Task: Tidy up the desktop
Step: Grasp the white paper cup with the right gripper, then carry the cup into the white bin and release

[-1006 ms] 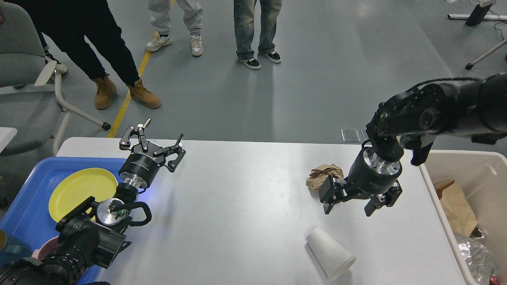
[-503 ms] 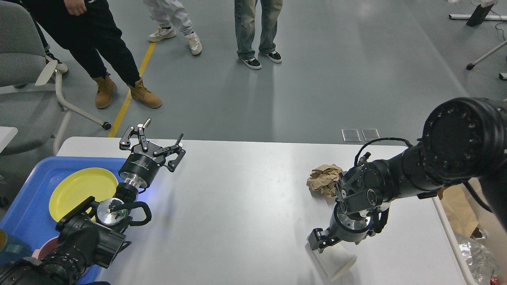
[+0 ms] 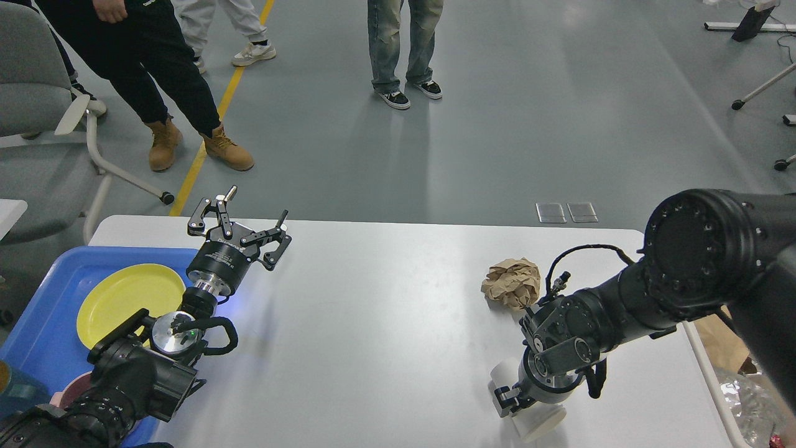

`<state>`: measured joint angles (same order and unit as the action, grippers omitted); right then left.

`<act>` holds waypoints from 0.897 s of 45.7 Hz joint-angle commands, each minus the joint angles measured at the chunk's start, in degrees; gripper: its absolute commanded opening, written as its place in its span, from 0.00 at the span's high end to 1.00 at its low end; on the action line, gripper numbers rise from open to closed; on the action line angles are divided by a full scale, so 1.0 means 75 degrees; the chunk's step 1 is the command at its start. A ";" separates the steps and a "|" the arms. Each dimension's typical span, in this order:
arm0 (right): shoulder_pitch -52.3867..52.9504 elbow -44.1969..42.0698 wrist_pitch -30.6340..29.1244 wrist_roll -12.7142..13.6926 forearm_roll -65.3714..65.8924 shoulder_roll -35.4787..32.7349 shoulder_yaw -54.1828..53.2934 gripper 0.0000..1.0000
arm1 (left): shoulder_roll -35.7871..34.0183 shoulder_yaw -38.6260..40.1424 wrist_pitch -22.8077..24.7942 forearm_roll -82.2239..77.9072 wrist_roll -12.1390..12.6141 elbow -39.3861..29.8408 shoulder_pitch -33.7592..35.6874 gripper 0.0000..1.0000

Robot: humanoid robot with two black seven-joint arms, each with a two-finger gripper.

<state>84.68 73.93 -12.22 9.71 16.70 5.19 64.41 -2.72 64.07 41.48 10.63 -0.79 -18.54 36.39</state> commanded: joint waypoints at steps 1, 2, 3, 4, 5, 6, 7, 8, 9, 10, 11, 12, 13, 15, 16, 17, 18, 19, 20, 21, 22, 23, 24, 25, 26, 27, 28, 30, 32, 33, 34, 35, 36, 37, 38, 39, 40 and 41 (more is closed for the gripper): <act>-0.0064 -0.0026 0.0059 0.0006 -0.0001 -0.0012 0.0001 0.30 | 0.0000 0.0000 0.0000 0.0000 0.0000 0.0000 0.0000 0.04; -0.0064 -0.0037 0.0141 0.0006 -0.0001 -0.0023 0.0001 0.32 | 0.0000 0.0000 0.0000 0.0000 0.0000 0.0000 0.0000 0.04; -0.0076 -0.0037 0.0165 0.0006 -0.0001 -0.0035 0.0001 0.36 | 0.0000 0.0000 0.0000 0.0000 0.0000 0.0000 0.0000 0.04; -0.0064 -0.0037 0.0223 0.0006 -0.0001 -0.0047 0.0001 0.38 | 0.0000 0.0000 0.0000 0.0000 0.0000 0.0000 0.0000 0.04; -0.0076 -0.0037 0.0281 0.0006 -0.0001 -0.0058 0.0001 0.41 | 0.0000 0.0000 0.0000 0.0000 0.0000 0.0000 0.0000 0.04; -0.0064 -0.0026 0.0294 0.0006 -0.0012 -0.0070 -0.0010 0.44 | 0.0000 0.0000 0.0000 0.0000 0.0000 0.0000 0.0000 0.04; -0.0064 -0.0026 0.0294 0.0006 -0.0012 -0.0082 -0.0010 0.50 | 0.0000 0.0000 0.0000 0.0000 0.0000 0.0000 0.0000 0.04; -0.0052 -0.0026 0.0294 0.0006 -0.0012 -0.0082 0.0001 0.57 | 0.0000 0.0000 0.0000 0.0000 0.0000 0.0000 0.0000 0.04; -0.0041 -0.0014 0.0282 0.0006 -0.0024 -0.0094 0.0001 0.67 | 0.0000 0.0000 0.0000 0.0000 0.0000 0.0000 0.0000 0.04; -0.0041 -0.0002 0.0259 0.0006 -0.0024 -0.0094 0.0001 0.77 | 0.0000 0.0000 0.0000 0.0000 0.0000 0.0000 0.0000 0.04; -0.0017 0.0009 0.0235 0.0017 -0.0036 -0.0105 0.0013 0.89 | 0.0000 0.0000 0.0000 0.0000 0.0000 0.0000 0.0000 0.04; -0.0005 0.0021 0.0223 0.0017 -0.0036 -0.0129 0.0013 1.00 | 0.0000 0.0000 0.0000 0.0000 0.0000 0.0000 0.0000 0.04; 0.0018 0.0033 0.0200 0.0017 -0.0048 -0.0187 0.0013 1.00 | 0.0000 0.0000 0.0000 0.0000 0.0000 0.0000 0.0000 0.04; 0.0065 0.0056 0.0153 0.0017 -0.0059 -0.0269 0.0002 1.00 | 0.0000 0.0000 0.0000 0.0000 0.0000 0.0000 0.0000 0.04; 0.0088 0.0056 0.0153 0.0017 -0.0059 -0.0293 -0.0010 1.00 | 0.0000 0.0000 0.0000 0.0000 0.0000 0.0000 0.0000 0.04; 0.0100 0.0056 0.0153 0.0017 -0.0059 -0.0305 -0.0022 1.00 | 0.0000 0.0000 0.0000 0.0000 0.0000 0.0000 0.0000 0.04; 0.0112 0.0056 0.0153 0.0006 -0.0059 -0.0316 -0.0022 1.00 | 0.0000 0.0000 0.0000 0.0000 0.0000 0.0000 0.0000 0.04; 0.0123 0.0056 0.0153 0.0006 -0.0071 -0.0340 -0.0022 1.00 | 0.0000 0.0000 0.0000 0.0000 0.0000 0.0000 0.0000 0.04; 0.0147 0.0068 0.0153 0.0006 -0.0071 -0.0363 -0.0034 1.00 | 0.0000 0.0000 0.0000 0.0000 0.0000 0.0000 0.0000 0.04; 0.0182 0.0091 0.0153 0.0006 -0.0071 -0.0410 -0.0057 1.00 | 0.0000 0.0000 0.0000 0.0000 0.0000 0.0000 0.0000 0.04; 0.0240 0.0126 0.0153 0.0017 -0.0071 -0.0457 -0.0069 1.00 | 0.0000 0.0000 0.0000 0.0000 0.0000 0.0000 0.0000 0.04; 0.0334 0.0185 0.0153 0.0006 -0.0083 -0.0538 -0.0080 1.00 | 0.0000 0.0000 0.0000 0.0000 0.0000 0.0000 0.0000 0.04; 0.0439 0.0278 0.0153 0.0006 -0.0083 -0.0620 -0.0104 1.00 | 0.0000 0.0000 0.0000 0.0000 0.0000 0.0000 0.0000 0.04; 0.0568 0.0407 0.0153 0.0006 -0.0083 -0.0726 -0.0116 1.00 | 0.0000 0.0000 0.0000 0.0000 0.0000 0.0000 0.0000 0.04; 0.0696 0.0524 0.0153 0.0006 -0.0083 -0.0831 -0.0127 1.00 | 0.0000 0.0000 0.0000 0.0000 0.0000 0.0000 0.0000 0.04; 0.0849 0.0653 0.0153 0.0006 -0.0083 -0.0948 -0.0151 1.00 | 0.0000 0.0000 0.0000 0.0000 0.0000 0.0000 0.0000 0.04; 0.1001 0.0793 0.0153 0.0006 -0.0083 -0.1077 -0.0197 1.00 | 0.0000 0.0000 0.0000 0.0000 0.0000 0.0000 0.0000 0.04; 0.1341 0.1109 0.0153 0.0006 -0.0083 -0.1335 -0.0326 1.00 | 0.0000 0.0000 0.0000 0.0000 0.0000 0.0000 0.0000 0.04; 0.1727 0.1449 0.0141 -0.0006 -0.0095 -0.1686 -0.0490 1.00 | 0.0000 0.0000 0.0000 0.0000 0.0011 0.0000 0.0000 0.04; 0.1915 0.1625 0.0141 -0.0006 -0.0095 -0.1896 -0.0572 1.00 | 0.0000 0.0000 0.0000 0.0000 0.0000 0.0000 0.0000 0.04; 0.2102 0.1766 0.0141 -0.0006 -0.0095 -0.2107 -0.0642 1.00 | 0.0000 0.0000 0.0000 0.0000 0.0000 0.0000 0.0000 0.04; 0.2301 0.1907 0.0141 -0.0006 -0.0095 -0.2330 -0.0736 1.00 | 0.0000 0.0000 0.0000 0.0000 0.0000 0.0000 0.0000 0.04; 0.2454 0.1989 0.0107 -0.0006 -0.0095 -0.2529 -0.0806 1.00 | 0.0000 0.0000 0.0000 0.0000 0.0000 0.0000 0.0000 0.04; 0.2595 0.2048 0.0071 -0.0018 -0.0095 -0.2705 -0.0877 1.00 | 0.0000 0.0000 0.0000 0.0000 0.0000 0.0000 0.0000 0.04; 0.2747 0.2072 0.0013 -0.0018 -0.0095 -0.2904 -0.0959 1.00 | 0.0000 0.0000 0.0000 0.0000 0.0000 0.0000 0.0000 0.04; 0.2865 0.2072 -0.0069 -0.0029 -0.0095 -0.3080 -0.1018 1.00 | 0.0000 0.0000 0.0000 0.0000 0.0000 0.0000 0.0000 0.04; 0.2982 0.2072 -0.0151 -0.0030 -0.0106 -0.3279 -0.1088 1.00 | 0.0000 0.0000 0.0000 0.0000 0.0000 0.0000 0.0000 0.04; 0.3111 0.2060 -0.0233 -0.0030 -0.0118 -0.3490 -0.1158 1.00 | 0.0000 0.0000 0.0000 0.0000 0.0000 0.0000 0.0000 0.04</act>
<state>102.91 88.22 -11.72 9.63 16.00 -13.78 58.36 -2.72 64.07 41.48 10.64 -0.79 -18.55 36.39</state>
